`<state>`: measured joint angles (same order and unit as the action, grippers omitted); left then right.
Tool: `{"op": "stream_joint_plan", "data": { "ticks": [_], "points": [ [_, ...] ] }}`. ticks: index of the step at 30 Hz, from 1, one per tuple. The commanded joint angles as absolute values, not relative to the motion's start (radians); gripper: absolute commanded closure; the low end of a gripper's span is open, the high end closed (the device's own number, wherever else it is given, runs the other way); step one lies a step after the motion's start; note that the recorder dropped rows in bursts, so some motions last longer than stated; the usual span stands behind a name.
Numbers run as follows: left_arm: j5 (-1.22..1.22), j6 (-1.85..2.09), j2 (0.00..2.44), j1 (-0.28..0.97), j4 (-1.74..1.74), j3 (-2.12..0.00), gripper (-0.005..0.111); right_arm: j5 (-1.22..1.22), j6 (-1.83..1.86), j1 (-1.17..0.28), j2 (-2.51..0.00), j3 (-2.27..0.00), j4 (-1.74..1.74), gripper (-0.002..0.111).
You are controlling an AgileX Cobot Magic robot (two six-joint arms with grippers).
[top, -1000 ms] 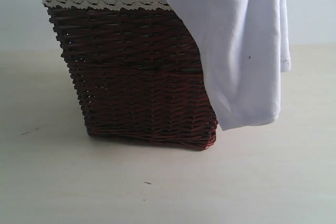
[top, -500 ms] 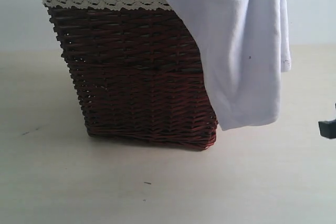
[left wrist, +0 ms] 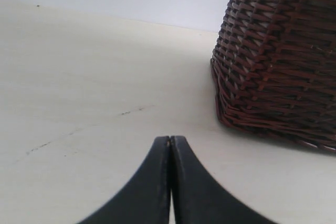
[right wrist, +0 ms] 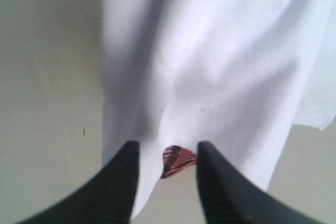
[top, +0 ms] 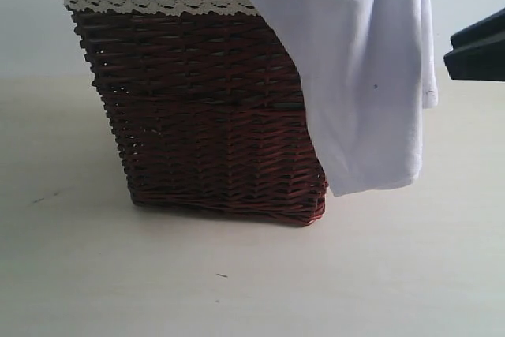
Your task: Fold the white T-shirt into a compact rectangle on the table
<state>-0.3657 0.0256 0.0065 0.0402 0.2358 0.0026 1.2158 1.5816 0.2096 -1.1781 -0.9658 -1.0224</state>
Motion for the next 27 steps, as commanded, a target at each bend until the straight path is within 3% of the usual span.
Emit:
{"op": "stream_joint_plan", "data": {
  "ticks": [1, 3, 6, 13, 16, 17, 19, 23, 27],
  "points": [
    [-0.361, 0.023, 0.0, 0.045, 0.245, 0.0, 0.107, 1.184, 1.567, 0.216, -1.203, -0.982, -1.139, 0.016],
    [-0.361, 0.023, 0.0, 0.045, 0.245, 0.0, 0.107, 1.107, 1.592, 0.216, -1.203, -0.982, -1.255, 0.004],
    [-0.361, 0.023, 0.0, 0.045, 0.245, 0.0, 0.107, 1.175, 1.686, 0.213, -1.265, -0.982, -1.41, 0.004],
    [-0.361, 0.025, 0.0, 0.045, 0.245, 0.0, 0.107, 1.221, 1.727, 0.21, -1.399, -0.982, -1.405, 0.008],
    [-0.361, 0.025, 0.0, 0.045, 0.245, 0.0, 0.107, 1.18, 1.735, 0.21, -1.412, -0.982, -1.379, 0.038],
    [-0.361, 0.025, 0.0, 0.045, 0.245, 0.0, 0.107, 1.158, 1.735, 0.21, -1.412, -0.982, -1.377, 0.053],
    [-0.361, 0.025, 0.0, 0.045, 0.245, 0.0, 0.107, 1.124, 1.733, 0.21, -1.412, -0.982, -1.377, 0.074],
    [-0.361, 0.025, 0.0, 0.045, 0.245, 0.0, 0.107, 1.115, 1.733, 0.21, -1.408, -0.984, -1.379, 0.108],
    [-0.361, 0.025, 0.0, 0.045, 0.245, 0.0, 0.107, 1.092, 1.843, 0.21, -1.359, -0.984, -1.467, 0.108]
  ]
}}
